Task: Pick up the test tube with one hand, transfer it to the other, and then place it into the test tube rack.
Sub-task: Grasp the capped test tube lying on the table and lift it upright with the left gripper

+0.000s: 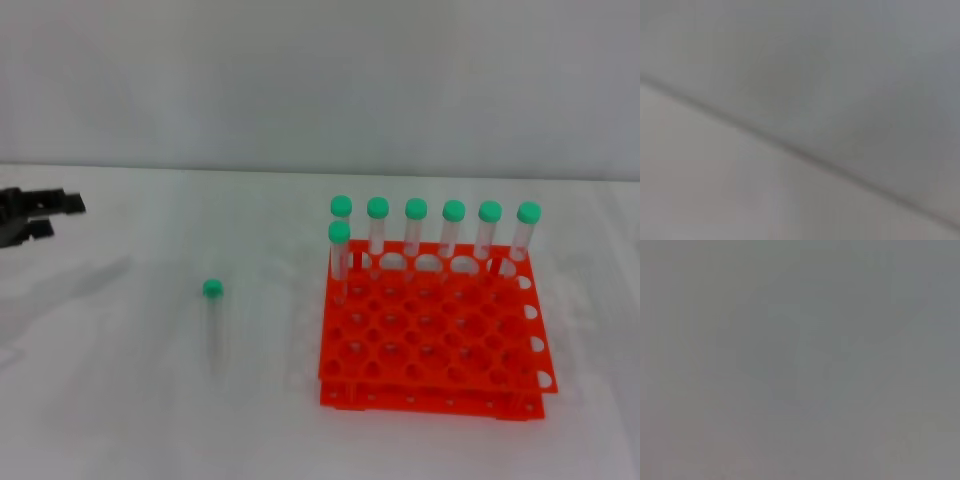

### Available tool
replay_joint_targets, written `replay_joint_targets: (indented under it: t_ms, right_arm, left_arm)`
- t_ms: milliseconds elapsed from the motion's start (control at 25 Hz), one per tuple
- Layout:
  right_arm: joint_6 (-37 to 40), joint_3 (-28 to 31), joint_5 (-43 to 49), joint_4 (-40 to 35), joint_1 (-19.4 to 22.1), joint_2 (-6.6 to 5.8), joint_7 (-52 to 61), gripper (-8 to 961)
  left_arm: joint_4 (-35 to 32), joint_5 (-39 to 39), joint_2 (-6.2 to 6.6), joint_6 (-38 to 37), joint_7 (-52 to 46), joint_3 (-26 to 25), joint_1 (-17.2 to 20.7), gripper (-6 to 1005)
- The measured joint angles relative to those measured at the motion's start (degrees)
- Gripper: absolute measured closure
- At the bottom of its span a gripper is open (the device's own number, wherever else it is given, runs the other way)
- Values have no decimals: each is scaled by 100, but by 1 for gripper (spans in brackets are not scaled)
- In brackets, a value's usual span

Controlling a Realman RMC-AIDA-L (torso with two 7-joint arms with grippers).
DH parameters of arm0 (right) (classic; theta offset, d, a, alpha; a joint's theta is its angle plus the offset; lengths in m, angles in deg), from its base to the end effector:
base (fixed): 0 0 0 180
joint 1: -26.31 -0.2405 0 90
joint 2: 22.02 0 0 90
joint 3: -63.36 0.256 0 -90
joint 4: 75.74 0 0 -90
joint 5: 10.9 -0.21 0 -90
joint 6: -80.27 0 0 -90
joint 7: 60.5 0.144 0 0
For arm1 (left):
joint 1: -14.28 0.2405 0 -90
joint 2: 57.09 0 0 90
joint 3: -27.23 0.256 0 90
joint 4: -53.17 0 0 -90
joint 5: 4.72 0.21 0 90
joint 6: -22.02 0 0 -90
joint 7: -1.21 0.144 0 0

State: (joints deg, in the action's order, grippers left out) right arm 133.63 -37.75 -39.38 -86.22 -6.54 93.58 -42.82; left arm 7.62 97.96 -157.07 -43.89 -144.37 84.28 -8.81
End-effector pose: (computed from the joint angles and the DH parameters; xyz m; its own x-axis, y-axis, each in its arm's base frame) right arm 0.3217 0.3999 0.0342 0.6095 0.0249 -0.7924 -0.7918 -0.0305 -0.6100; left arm -0.3350 0.3752 0.1459 0.0922 0.7297 0.6775 0.9948 -0.0382 -0.0942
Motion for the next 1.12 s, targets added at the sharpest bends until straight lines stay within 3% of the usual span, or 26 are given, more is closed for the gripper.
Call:
replay_joint_targets:
  t_ms: [160,440,680,840,1120]
  right_arm:
    - [0,3,1,-2,-1,-2,-1,80]
    - [16,-23,0,-31,-17,-10,-2,80]
    - [46,-55,11,-52,-50,-5,-2,80]
    - [51,-108,19,-65,-124,-4,-2,80]
    - [196,-111,89,-68,-164,-9,-4,80]
  left_arm:
    - [-321,1686,103,-728,-1189,-251,-589,301]
    - [-263,3140,171,-2203,-1963,-391,-1741,301]
    - [117,3861,167,-2564,-2304,-384,-2282,302]
    - [283,3984,142,-2644,-2461,-358,-2418,302]
    - [841,4035,-86,-2325,-2541,-300,-2592,305]
